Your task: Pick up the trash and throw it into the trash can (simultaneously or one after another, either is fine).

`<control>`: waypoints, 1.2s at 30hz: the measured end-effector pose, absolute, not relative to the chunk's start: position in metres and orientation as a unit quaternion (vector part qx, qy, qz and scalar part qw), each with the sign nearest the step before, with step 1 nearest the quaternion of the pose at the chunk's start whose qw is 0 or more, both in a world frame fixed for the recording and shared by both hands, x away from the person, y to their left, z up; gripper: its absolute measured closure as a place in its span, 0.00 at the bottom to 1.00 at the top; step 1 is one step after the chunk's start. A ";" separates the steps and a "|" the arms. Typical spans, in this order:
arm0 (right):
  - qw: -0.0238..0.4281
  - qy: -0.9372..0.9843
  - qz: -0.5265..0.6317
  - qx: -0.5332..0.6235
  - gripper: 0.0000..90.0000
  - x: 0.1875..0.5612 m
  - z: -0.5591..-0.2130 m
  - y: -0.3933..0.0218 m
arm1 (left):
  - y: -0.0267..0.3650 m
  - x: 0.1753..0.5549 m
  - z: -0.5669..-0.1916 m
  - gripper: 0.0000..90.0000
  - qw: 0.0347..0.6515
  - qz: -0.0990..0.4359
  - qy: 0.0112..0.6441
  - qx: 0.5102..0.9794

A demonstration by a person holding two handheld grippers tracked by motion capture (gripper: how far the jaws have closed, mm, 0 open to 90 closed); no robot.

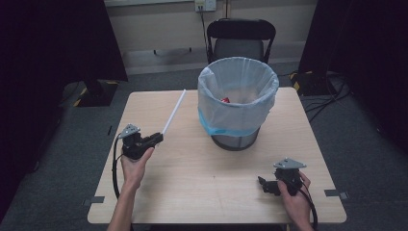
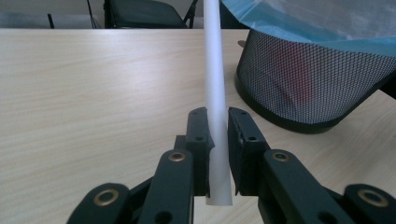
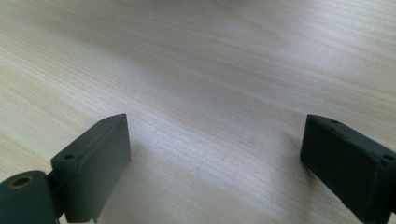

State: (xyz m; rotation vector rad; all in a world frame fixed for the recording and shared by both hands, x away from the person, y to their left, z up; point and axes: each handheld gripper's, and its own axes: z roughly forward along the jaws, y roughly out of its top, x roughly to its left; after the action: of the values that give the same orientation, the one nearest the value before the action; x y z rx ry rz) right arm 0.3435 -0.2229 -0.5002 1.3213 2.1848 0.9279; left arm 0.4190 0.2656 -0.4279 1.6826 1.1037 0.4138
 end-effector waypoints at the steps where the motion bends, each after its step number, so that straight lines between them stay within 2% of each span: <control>1: 0.211 0.786 0.334 0.475 0.09 0.344 -0.500 -0.223 | 0.264 0.419 -0.426 0.89 0.522 0.174 0.458 0.698; 36: 0.211 0.786 0.334 0.475 0.09 0.344 -0.500 -0.223 | 0.237 0.429 -0.346 0.89 0.571 0.206 0.386 0.695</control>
State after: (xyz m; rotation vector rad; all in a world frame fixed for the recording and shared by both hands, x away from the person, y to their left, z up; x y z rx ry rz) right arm 0.3435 -0.2229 -0.5002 1.3213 2.1846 0.9282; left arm 0.4294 0.2369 -0.3464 1.6310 0.9049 0.4834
